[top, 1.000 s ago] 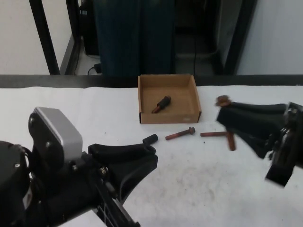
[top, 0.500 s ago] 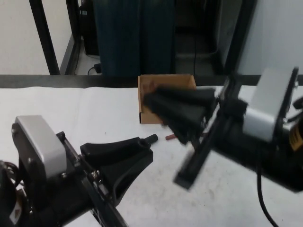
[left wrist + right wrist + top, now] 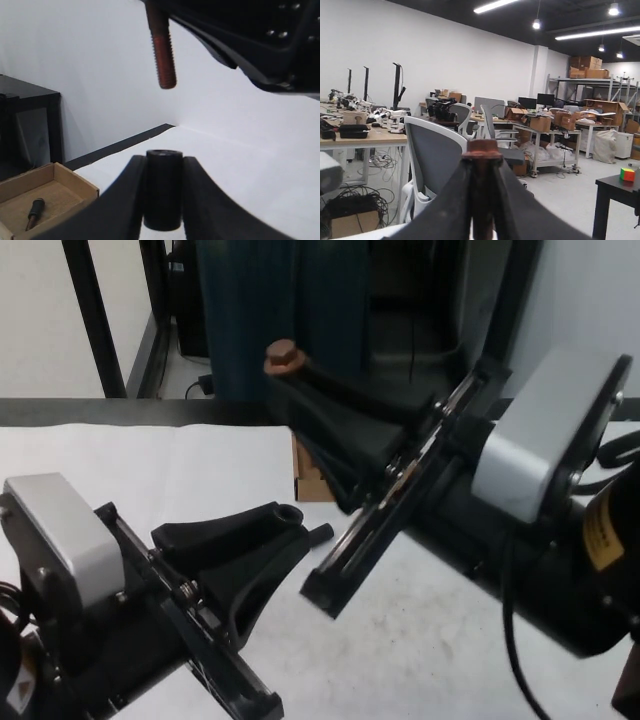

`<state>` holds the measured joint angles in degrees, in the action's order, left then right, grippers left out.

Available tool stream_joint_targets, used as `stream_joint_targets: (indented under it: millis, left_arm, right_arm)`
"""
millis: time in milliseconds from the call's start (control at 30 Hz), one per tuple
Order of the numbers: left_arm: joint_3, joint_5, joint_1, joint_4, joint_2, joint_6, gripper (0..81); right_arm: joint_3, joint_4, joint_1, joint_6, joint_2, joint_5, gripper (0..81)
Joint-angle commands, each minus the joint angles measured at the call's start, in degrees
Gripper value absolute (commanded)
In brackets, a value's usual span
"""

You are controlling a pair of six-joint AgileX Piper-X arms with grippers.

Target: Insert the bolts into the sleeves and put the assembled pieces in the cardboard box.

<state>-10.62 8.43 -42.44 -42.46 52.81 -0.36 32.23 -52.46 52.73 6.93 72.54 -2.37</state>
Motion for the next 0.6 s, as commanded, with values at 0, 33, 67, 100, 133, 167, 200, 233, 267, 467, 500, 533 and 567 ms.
stream_joint_targets:
  millis: [0, 33, 67, 100, 133, 167, 200, 233, 267, 467, 500, 533, 567]
  left_arm:
    - [-0.1, -1.2, 0.7, -1.9, 1.1, -1.2, 0.8]
    - [-0.1, -1.2, 0.9, -1.9, 1.3, -1.9, 0.8]
    - [-0.1, -1.3, 1.2, -1.9, 1.4, -2.3, 0.8]
    - [-0.1, -1.4, 1.4, -1.9, 1.4, -2.3, 0.8]
    - [-0.1, -1.7, 1.4, -1.9, 1.4, -2.3, 0.8]
    - [-0.3, -1.8, 1.4, -1.9, 1.4, -2.3, 0.8]
    - [-0.3, -1.8, 1.4, -2.2, 1.4, -2.3, 0.8]
    - [-0.3, -1.8, 1.4, -2.9, 1.4, -2.3, 0.8]
    - [-0.3, -1.8, 1.4, -3.3, 1.4, -2.3, 0.8]
    - [-0.5, -1.8, 1.4, -4.6, 1.4, -2.3, 0.8]
    - [-0.5, -1.8, 1.4, -4.8, 1.4, -2.3, 0.8]
    - [-0.5, -1.8, 1.4, -4.4, 1.4, -2.1, 0.8]
    - [-0.5, -1.8, 1.4, -3.4, 1.4, -0.9, 0.8]
  right_arm:
    - [0.9, -3.1, 2.1, -0.5, 1.0, 3.3, 0.3]
    - [1.1, -3.4, 2.5, -0.5, 1.4, 3.9, 0.3]
    - [1.3, -3.7, 2.6, -0.5, 1.6, 4.2, 0.3]
    - [1.4, -4.0, 2.6, -0.5, 1.8, 4.5, 0.3]
    - [1.7, -4.0, 2.6, -0.5, 1.9, 4.7, 0.3]
    - [1.8, -4.1, 2.6, -0.5, 1.9, 4.7, 0.3]
    - [1.8, -4.6, 2.6, -0.6, 2.1, 4.7, 0.3]
    - [1.8, -4.9, 2.6, -1.5, 2.2, 4.7, 0.3]
    - [1.8, -4.9, 2.6, -2.3, 2.2, 5.0, 0.3]
    - [1.8, -5.3, 3.2, -5.6, 3.5, 6.4, 1.6]
    - [1.8, -5.3, 3.5, -5.7, 3.9, 6.4, 2.9]
    - [1.8, -5.3, 3.8, -5.4, 4.2, 7.1, 4.5]
    - [1.8, -4.6, 3.8, -4.6, 4.3, 7.8, 5.3]
